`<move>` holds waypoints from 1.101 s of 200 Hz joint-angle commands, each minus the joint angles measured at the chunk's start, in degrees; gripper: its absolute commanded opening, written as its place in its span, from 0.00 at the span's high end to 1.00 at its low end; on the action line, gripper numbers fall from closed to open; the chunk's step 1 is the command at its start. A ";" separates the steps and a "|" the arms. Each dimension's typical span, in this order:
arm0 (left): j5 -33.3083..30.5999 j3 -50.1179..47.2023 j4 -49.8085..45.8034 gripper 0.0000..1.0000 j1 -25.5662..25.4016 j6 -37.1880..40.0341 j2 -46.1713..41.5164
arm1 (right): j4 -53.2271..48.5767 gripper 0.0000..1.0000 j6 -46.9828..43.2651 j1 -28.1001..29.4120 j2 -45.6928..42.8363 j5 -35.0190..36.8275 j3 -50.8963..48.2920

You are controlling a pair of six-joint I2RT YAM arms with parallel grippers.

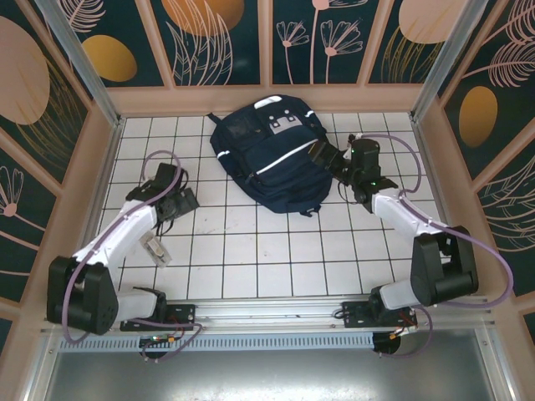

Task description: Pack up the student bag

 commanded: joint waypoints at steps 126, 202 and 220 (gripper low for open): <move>5.91 -16.44 12.07 0.24 12.19 -8.26 1.73 | -0.09 0.01 0.42 2.20 5.40 -3.85 1.14; 7.53 -15.67 13.64 0.56 12.18 -9.03 3.43 | -0.86 0.01 0.23 2.67 5.78 -3.75 2.51; 9.44 -13.17 12.87 0.58 12.19 -9.99 1.70 | -0.68 0.01 -0.74 3.87 6.06 -4.46 3.49</move>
